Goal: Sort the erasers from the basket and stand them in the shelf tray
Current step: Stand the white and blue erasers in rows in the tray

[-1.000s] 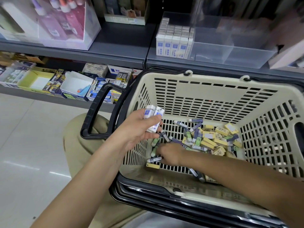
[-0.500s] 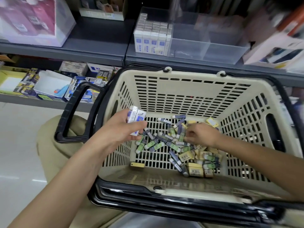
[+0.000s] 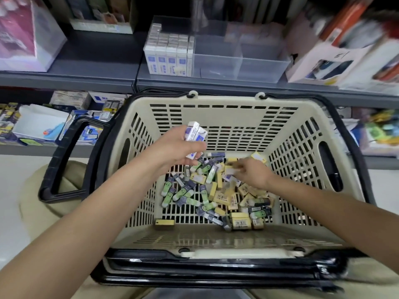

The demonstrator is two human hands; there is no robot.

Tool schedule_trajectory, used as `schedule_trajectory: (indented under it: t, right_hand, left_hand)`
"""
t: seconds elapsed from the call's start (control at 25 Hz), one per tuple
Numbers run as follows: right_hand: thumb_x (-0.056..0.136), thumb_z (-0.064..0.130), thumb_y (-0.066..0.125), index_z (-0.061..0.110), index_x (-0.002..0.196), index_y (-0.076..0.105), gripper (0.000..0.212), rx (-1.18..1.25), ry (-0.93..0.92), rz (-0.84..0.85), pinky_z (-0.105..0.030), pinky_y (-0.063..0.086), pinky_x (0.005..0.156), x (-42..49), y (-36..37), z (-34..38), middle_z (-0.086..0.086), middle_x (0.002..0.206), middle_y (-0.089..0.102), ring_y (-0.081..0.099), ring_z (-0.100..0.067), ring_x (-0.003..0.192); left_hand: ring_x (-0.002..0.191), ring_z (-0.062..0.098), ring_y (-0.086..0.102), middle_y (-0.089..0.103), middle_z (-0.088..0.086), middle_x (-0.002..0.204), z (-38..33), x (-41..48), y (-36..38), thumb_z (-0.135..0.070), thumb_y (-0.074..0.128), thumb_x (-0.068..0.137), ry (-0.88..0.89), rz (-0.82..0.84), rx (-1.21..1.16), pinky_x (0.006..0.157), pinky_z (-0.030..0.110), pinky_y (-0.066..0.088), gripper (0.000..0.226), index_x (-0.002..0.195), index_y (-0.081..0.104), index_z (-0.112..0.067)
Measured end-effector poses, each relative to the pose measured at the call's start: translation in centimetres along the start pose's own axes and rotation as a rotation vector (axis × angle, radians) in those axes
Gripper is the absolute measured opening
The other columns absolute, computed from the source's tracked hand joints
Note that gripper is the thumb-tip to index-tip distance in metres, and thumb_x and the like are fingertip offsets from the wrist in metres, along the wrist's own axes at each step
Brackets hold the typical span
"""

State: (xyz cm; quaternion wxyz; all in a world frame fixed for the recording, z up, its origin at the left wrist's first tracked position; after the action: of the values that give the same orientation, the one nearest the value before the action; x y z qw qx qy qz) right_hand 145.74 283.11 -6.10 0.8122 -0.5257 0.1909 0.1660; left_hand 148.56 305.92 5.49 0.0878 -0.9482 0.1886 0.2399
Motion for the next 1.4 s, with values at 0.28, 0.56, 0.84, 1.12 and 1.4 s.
schedule_trajectory:
  t: [0.28,0.56,0.84,1.12,1.4]
  right_hand:
    - [0.094,0.015,0.047,0.021,0.142,0.030,0.052,0.127,-0.093,0.515,-0.026,0.043,0.095,-1.9,3.0,1.1,-0.001,0.151,0.028,0.042,-0.021,0.128]
    - [0.091,0.013,0.046,0.019,0.115,0.061,0.029,-0.298,-0.033,0.094,-0.035,0.052,0.083,-0.3,1.4,-0.8,-0.006,0.125,0.054,0.057,-0.020,0.104]
    - [0.088,0.025,0.057,0.011,0.107,0.058,0.024,-0.747,-0.240,-0.013,-0.035,0.047,0.074,0.9,4.8,2.7,-0.008,0.108,0.056,0.056,-0.027,0.095]
    - [0.086,0.024,0.060,0.011,0.075,0.059,0.017,-0.032,0.075,-0.065,-0.025,0.045,0.057,1.0,0.9,1.3,-0.006,0.074,0.064,0.058,-0.022,0.068]
    - [0.086,0.009,0.061,0.013,0.093,0.071,0.012,0.620,-0.137,0.089,-0.011,0.047,0.051,-1.2,-2.3,4.5,-0.001,0.080,0.071,0.063,-0.001,0.063]
  left_hand:
    - [0.066,0.011,0.059,0.058,0.003,0.080,0.4,3.1,0.4,-0.005,0.065,0.084,-0.018,0.023,0.046,0.054,0.019,0.054,0.015,0.089,0.055,-0.016]
    - [0.059,0.008,0.061,0.062,0.003,0.078,1.6,4.2,0.1,-0.006,0.067,0.083,-0.071,0.006,-0.129,0.054,0.020,0.055,0.015,0.089,0.057,-0.016]
    - [0.066,0.014,0.060,0.062,0.007,0.083,4.2,5.0,2.2,0.001,0.067,0.080,-0.248,0.036,-0.207,0.056,0.023,0.057,0.028,0.100,0.054,-0.014]
    - [0.062,0.012,0.061,0.063,0.007,0.076,7.2,5.8,2.4,-0.003,0.068,0.081,-0.294,-0.035,-0.230,0.065,0.027,0.058,0.026,0.104,0.056,-0.007]
    - [0.085,0.022,0.069,0.067,0.011,0.105,7.1,5.3,4.1,-0.010,0.073,0.077,-0.244,0.104,-0.408,0.062,0.033,0.058,0.040,0.111,0.053,-0.010]
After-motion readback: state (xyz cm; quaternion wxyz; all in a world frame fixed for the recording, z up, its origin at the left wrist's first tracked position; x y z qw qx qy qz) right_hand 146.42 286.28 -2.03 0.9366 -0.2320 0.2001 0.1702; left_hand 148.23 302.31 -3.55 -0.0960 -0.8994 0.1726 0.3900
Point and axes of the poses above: each hand's wrist, its own x-axis towards the middle knuckle, its own y-axis out of the palm, z = x × y, the point moved 1 cm from there along x, towards the middle knuckle
